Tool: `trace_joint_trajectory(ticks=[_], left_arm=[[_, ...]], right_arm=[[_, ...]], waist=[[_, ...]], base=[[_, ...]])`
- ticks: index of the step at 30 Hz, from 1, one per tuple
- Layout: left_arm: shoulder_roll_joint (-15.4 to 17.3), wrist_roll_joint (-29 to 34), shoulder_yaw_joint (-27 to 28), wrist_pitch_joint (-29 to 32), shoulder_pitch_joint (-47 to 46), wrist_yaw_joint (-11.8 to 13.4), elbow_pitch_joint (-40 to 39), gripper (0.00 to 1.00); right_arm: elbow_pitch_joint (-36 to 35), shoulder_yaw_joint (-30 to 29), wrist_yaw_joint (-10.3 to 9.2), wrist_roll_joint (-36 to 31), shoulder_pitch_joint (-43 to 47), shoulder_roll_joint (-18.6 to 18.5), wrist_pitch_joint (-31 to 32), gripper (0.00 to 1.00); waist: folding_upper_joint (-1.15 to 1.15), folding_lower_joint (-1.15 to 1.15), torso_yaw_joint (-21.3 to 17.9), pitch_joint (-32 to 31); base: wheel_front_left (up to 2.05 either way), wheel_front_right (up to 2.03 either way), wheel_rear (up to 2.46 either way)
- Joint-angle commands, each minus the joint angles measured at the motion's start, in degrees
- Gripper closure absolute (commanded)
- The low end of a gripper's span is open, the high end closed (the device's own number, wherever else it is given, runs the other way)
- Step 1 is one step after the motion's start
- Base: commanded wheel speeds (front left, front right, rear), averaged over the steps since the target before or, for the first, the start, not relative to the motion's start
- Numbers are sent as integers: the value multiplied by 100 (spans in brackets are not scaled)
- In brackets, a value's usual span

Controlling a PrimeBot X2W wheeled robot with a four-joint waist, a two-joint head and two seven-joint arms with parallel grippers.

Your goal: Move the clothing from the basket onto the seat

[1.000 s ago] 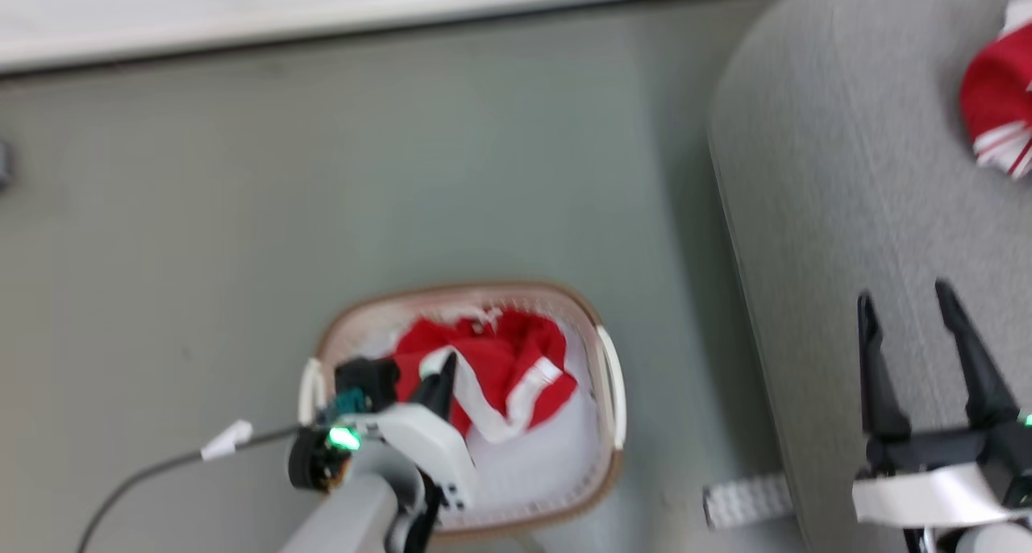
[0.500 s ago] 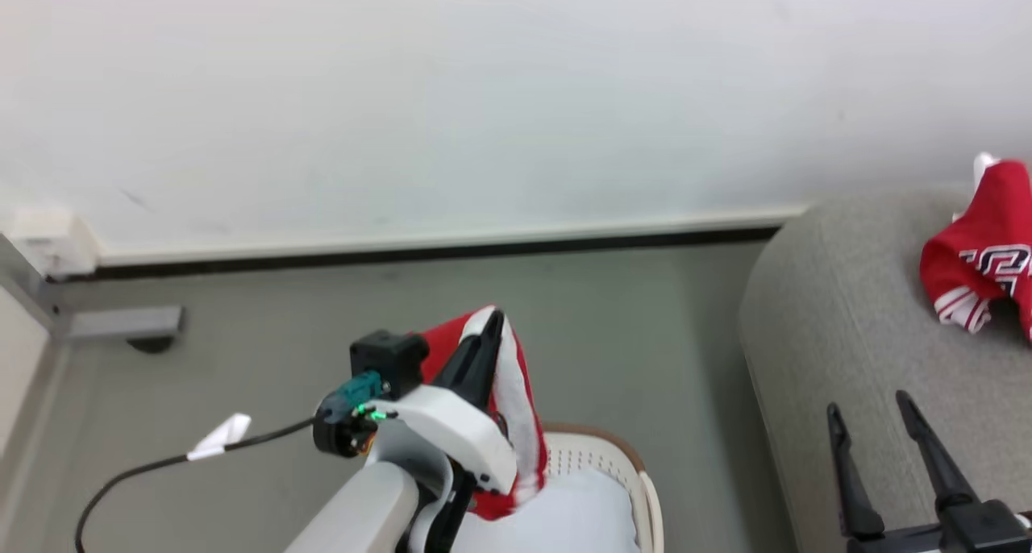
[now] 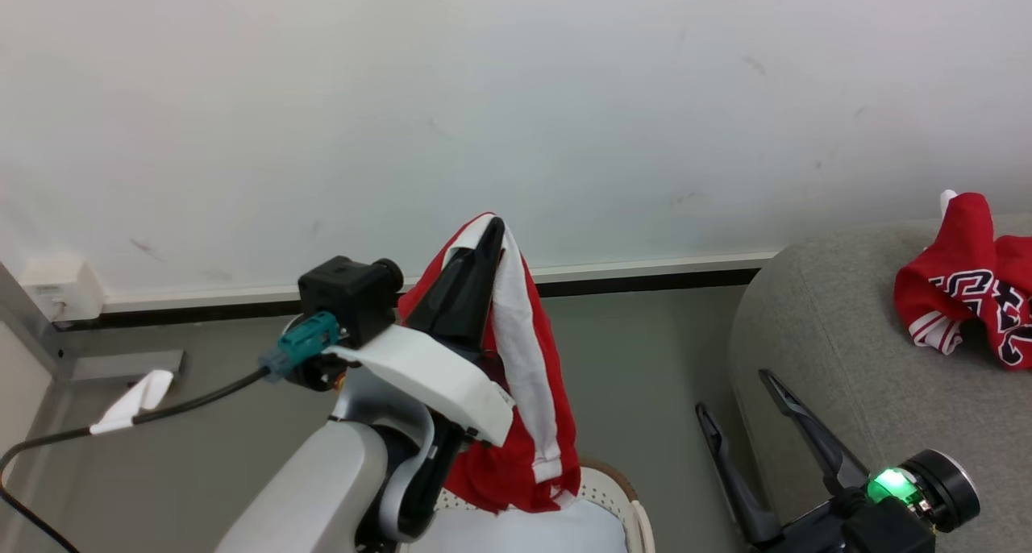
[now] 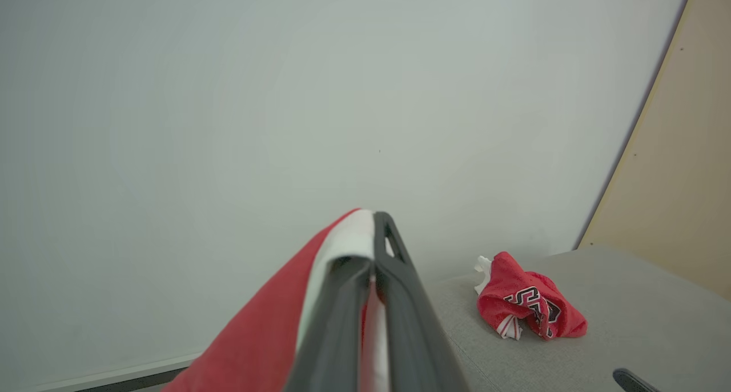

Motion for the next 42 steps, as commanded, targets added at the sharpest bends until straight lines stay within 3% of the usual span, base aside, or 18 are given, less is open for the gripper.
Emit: trace_joint_trajectory(ticks=[1, 5, 10, 19, 22, 29, 30, 31, 32, 38, 40, 42], left_arm=[[34, 66, -20, 41, -29, 23, -132, 100], [-7, 67, -138, 127, 58, 32, -349, 100], [-145, 130, -338, 159, 83, 69, -443, 100], [-497, 158, -695, 99, -81, -5, -316, 100], [-572, 135, -820, 109, -104, -33, -296, 100], [-683, 35, -1019, 145, -162, -90, -394, 100], [-698, -11, -1026, 142, -149, -103, -408, 100], [-697, -28, -1033, 148, -138, -110, -403, 100], [-688, -20, -1025, 145, -131, -87, -377, 100], [-560, -23, -941, 78, 7, 2, -204, 99], [-506, -21, -908, 49, 64, 25, -144, 82], [-452, -8, -883, 1, 100, 32, -82, 58]], right_arm=[[-124, 258, -15, 134, -125, -210, 36, 0], [-409, 786, -14, 413, -416, -596, 221, 0], [-452, 1038, -14, 672, -770, -748, 392, 0], [312, 1434, -15, 741, -1334, -393, 320, 0], [814, 1539, -15, 457, -1628, -254, 218, 0], [2195, 1672, -15, 539, -2186, 128, 83, 0], [2380, 1684, -15, 549, -2258, 158, 58, 24], [2551, 1660, -15, 612, -2300, 194, 47, 91], [2684, 1653, -14, 678, -2341, 233, 43, 100], [2936, 1403, -15, 1010, -2511, 334, -9, 100], [2871, 1304, -14, 1104, -2532, 349, -8, 100], [2785, 1185, -14, 1222, -2519, 357, -9, 100]], waist=[[0, 1, -63, -4], [0, 1, -143, 14], [0, 1, -131, 33], [0, 1, 17, 21], [0, 1, 51, 8], [0, 1, 198, -40], [0, 1, 229, -48], [0, 1, 262, -60], [0, 1, 290, -70], [0, 1, 351, -71], [0, 1, 343, -64], [0, 1, 327, -52]], base=[[0, 0, 0], [0, 0, 0], [0, 0, 0], [0, 0, 0], [0, 0, 0], [0, 0, 0], [0, 0, 0], [0, 0, 0], [0, 0, 0], [0, 0, 0], [0, 0, 0], [0, 0, 0]])
